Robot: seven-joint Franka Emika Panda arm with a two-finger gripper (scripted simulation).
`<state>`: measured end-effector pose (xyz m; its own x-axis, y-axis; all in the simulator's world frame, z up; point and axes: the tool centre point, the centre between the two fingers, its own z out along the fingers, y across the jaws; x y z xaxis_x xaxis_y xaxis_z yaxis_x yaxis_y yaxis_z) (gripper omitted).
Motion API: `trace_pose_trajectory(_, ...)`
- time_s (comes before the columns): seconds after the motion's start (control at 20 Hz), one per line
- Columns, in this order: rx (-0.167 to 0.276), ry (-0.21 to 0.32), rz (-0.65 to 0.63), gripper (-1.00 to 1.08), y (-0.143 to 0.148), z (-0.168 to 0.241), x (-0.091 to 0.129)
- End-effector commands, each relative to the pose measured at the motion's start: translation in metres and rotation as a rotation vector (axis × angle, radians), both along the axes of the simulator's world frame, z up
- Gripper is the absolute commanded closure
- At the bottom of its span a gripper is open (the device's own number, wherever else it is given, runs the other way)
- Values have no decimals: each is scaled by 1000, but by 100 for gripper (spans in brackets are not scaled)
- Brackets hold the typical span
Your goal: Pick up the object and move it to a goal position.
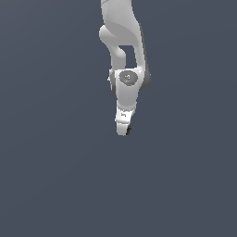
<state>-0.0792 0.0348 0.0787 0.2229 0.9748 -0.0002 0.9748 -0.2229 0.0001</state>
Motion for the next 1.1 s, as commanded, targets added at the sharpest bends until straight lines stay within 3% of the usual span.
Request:
trace_pose_trajectory(0.0,0,1,0,-92,0,-4,0)
trace_pose_trajectory(0.7,0,0,5,-92,0,-49,-1)
trace_pose_trajectory(0.75,0,0,5,108,0,-49,-1)
trace_pose_trajectory(1.05,0,0,5,108,0,-49,-1)
